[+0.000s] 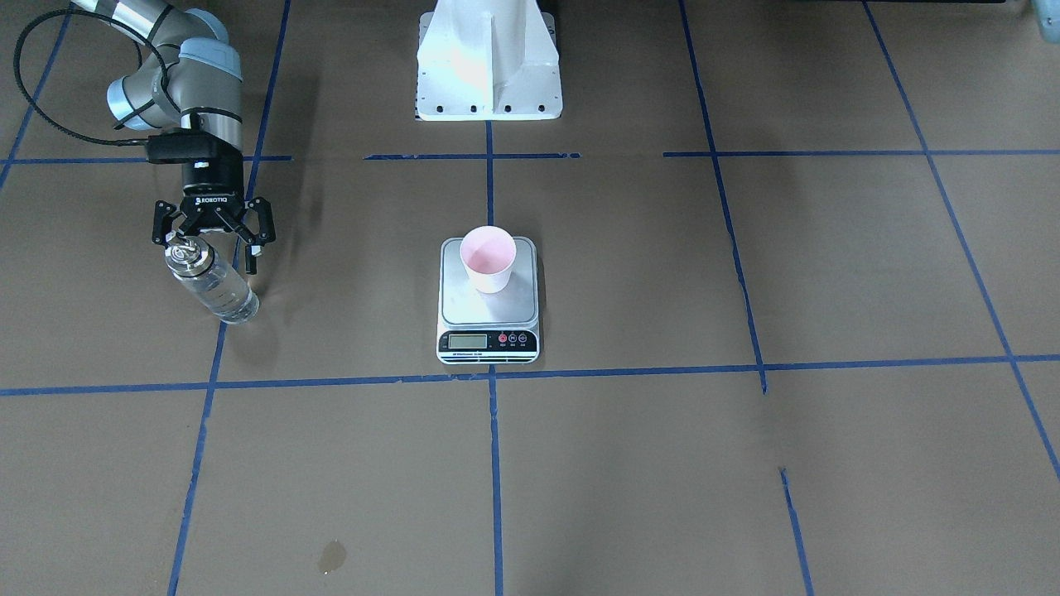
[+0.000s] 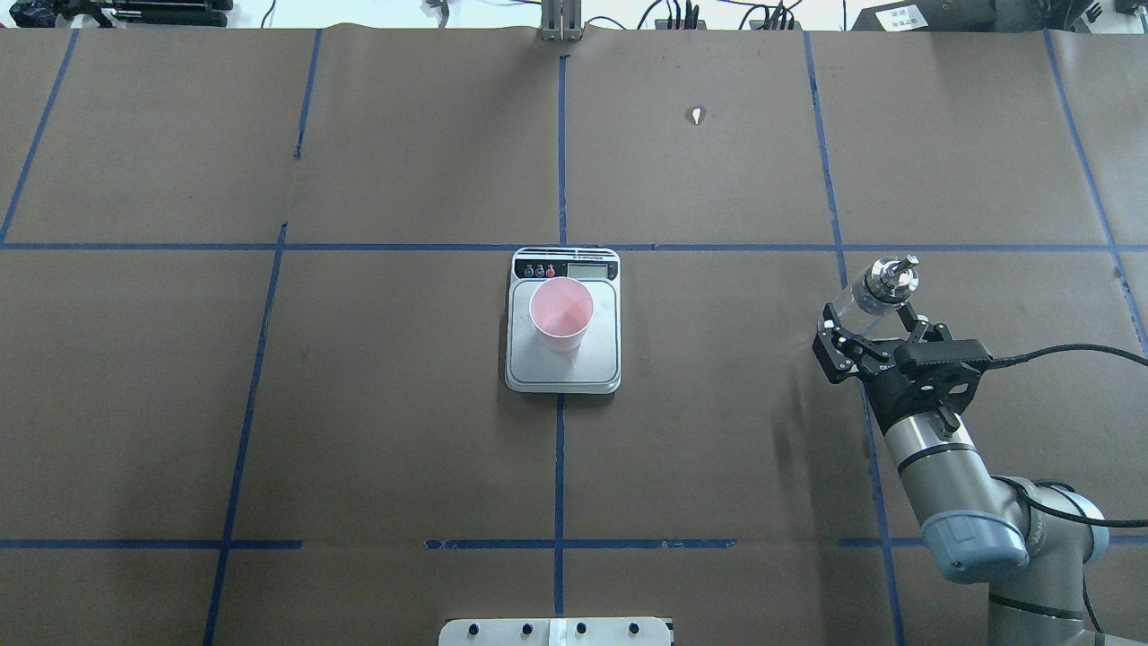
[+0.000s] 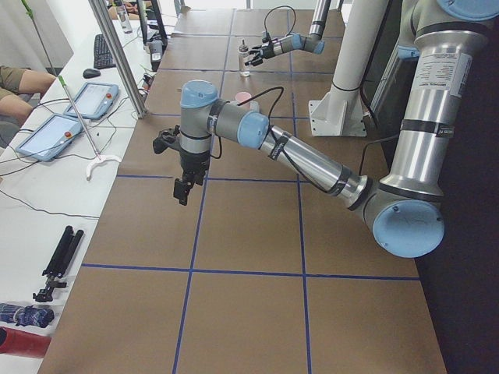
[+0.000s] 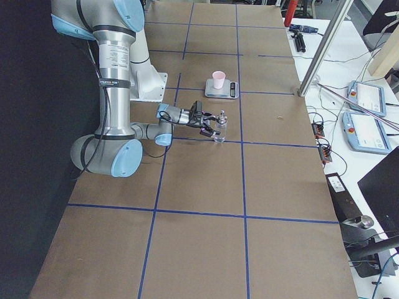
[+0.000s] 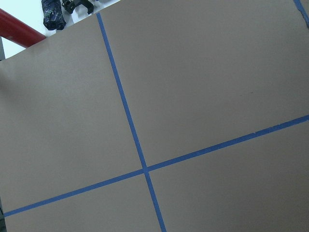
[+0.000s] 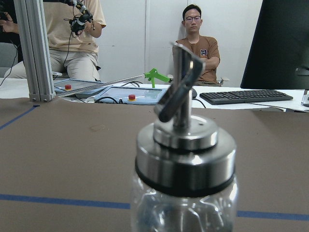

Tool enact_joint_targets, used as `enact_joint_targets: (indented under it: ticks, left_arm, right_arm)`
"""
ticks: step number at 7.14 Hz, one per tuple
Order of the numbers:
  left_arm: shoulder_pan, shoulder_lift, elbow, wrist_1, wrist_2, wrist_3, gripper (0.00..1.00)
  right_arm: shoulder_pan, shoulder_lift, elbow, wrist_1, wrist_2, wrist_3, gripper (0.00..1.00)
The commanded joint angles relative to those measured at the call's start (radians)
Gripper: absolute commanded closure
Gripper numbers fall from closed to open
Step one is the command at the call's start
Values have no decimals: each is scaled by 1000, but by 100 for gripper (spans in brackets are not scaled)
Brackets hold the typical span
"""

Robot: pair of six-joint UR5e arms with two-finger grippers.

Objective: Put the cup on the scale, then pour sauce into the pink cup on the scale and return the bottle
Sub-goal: 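Close the right gripper around the dispenser's glass body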

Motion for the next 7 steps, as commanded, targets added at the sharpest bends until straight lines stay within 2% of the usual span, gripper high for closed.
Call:
enact_joint_targets:
  ticks: [1, 7]
  left_arm:
    - [0, 0, -5, 2, 0, 0, 0]
    - [0, -1, -8, 3, 2, 0, 0]
  right_arm:
    - [15, 7, -21, 0, 5, -2, 0]
    - [41, 9, -33, 0, 36, -9, 0]
